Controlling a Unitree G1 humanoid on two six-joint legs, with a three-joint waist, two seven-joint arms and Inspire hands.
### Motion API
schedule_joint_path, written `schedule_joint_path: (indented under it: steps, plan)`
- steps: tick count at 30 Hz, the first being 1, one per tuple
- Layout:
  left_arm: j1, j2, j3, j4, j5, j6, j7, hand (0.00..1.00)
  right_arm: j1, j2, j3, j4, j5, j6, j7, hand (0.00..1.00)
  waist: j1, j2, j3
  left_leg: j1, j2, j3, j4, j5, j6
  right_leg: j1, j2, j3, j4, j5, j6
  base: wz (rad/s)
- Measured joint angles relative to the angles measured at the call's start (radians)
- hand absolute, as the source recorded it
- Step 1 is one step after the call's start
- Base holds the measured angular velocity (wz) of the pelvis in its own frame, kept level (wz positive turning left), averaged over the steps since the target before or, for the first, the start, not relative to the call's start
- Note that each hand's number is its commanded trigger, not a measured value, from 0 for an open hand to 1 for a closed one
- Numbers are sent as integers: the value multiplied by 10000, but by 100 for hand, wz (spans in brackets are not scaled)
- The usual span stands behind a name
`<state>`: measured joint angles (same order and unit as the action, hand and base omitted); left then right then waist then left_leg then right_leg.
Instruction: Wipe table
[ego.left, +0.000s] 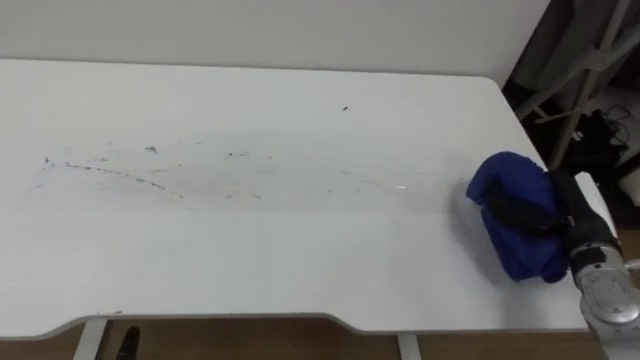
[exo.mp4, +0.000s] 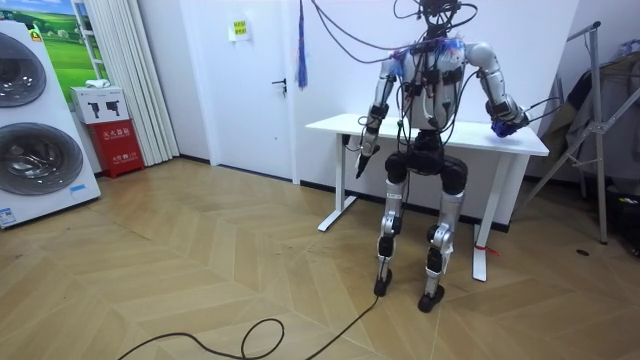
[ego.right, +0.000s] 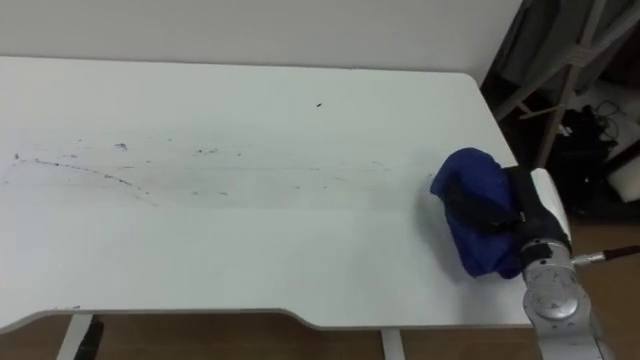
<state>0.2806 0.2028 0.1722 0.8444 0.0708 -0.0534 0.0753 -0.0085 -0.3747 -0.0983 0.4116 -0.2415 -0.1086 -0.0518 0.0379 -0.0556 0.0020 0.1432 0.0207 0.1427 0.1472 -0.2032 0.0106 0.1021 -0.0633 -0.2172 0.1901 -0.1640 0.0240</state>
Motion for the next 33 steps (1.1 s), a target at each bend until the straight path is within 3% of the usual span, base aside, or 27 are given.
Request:
schedule_joint_path:
  steps: [6,7,10,11,18,33]
  plan:
    - [-1,-12,-1,1,-2,-30,12,0,-1,0,0,-1,-28,0,3,100,19,18,-11,-1,5,2,-12,1,-3,-9,31,17,-22,0,-1,0]
    - [-2,-16,-3,1,-1,-49,14,0,0,0,2,-1,-29,0,3,93,17,21,-13,9,4,1,-11,1,-3,-11,30,17,-21,0,-1,0]
    - [-10,-40,-9,2,-2,-111,20,0,0,0,5,-1,-77,0,-2,5,42,27,-20,40,-4,0,-9,1,-2,-13,25,38,-21,0,-1,0]
    - [-10,-47,-9,3,-2,-125,20,0,0,0,5,-1,-110,0,-6,0,53,29,-21,45,-5,1,-9,1,-2,-13,25,44,-21,0,-2,-3]
    - [-16,-128,-7,32,-3,-195,20,0,15,0,5,5,-470,-1,-260,0,224,54,-12,70,-4,-20,-9,1,-2,7,27,47,-34,0,-1,0]
    - [2,-129,224,37,-3,-209,8,0,13,-2,-436,22,-769,-93,-807,0,60,-104,-45,77,-3,-37,-26,-6,-11,6,25,35,-16,0,-1,0]
